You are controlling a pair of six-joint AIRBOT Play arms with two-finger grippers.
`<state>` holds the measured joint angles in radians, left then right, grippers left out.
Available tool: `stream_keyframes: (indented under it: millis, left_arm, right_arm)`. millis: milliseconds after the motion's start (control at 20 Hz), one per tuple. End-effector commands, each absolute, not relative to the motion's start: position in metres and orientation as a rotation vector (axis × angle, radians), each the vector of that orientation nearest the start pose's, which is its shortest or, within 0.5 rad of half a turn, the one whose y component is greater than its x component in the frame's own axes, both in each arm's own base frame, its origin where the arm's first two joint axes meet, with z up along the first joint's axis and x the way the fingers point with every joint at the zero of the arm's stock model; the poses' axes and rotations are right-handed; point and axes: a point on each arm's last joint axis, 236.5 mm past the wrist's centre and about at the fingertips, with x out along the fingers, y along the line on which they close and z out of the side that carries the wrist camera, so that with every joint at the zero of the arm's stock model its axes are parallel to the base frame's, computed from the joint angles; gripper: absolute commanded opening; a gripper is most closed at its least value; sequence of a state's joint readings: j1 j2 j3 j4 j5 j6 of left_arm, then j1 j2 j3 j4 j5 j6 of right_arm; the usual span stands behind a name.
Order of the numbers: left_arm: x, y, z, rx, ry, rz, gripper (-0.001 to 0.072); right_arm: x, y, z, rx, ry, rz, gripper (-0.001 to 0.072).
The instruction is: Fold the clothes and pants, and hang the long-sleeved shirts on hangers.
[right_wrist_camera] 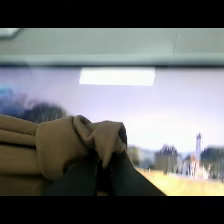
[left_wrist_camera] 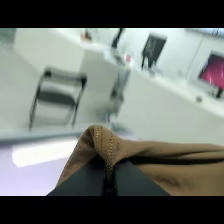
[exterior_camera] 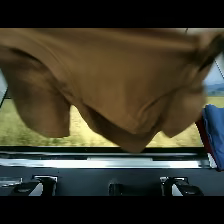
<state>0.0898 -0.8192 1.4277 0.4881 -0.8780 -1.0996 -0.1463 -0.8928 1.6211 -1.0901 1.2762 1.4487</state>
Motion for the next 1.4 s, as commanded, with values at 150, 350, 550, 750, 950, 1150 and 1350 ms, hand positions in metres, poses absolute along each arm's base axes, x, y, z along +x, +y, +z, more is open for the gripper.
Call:
stream_keyframes:
  millis: [150,350,550,750,950,1150,1350]
  left_arm:
    - [0.378,-0.161,0.117,-0.651,0.827,-0.600,0.0025]
    - [0.358,-0.176,0.003,-0.757,1.118,-0.519,0.0025]
    - [0.364,-0.175,-0.008,-0.761,1.128,-0.498,0.0025]
    - [0.395,-0.144,0.017,-0.782,1.030,-0.453,0.0025]
    - [0.405,-0.125,0.021,-0.781,1.000,-0.416,0.0026]
    - [0.404,-0.125,0.019,-0.769,1.007,-0.417,0.0026]
    - [0.414,-0.117,0.019,-0.744,0.961,-0.387,0.0025]
  right_arm:
    - [0.433,0.063,0.100,0.509,1.045,0.293,0.0040]
    - [0.475,0.107,0.022,0.931,1.180,0.358,0.0041]
    - [0.467,0.115,-0.008,0.989,1.285,0.371,0.0335]
    - [0.417,0.051,0.007,0.847,1.419,0.353,0.0633]
    - [0.297,0.004,-0.032,0.565,1.762,0.126,0.0692]
    - [0.216,0.093,-0.079,0.733,1.786,0.242,0.0708]
    - [0.204,0.144,-0.096,0.816,1.735,0.288,0.0707]
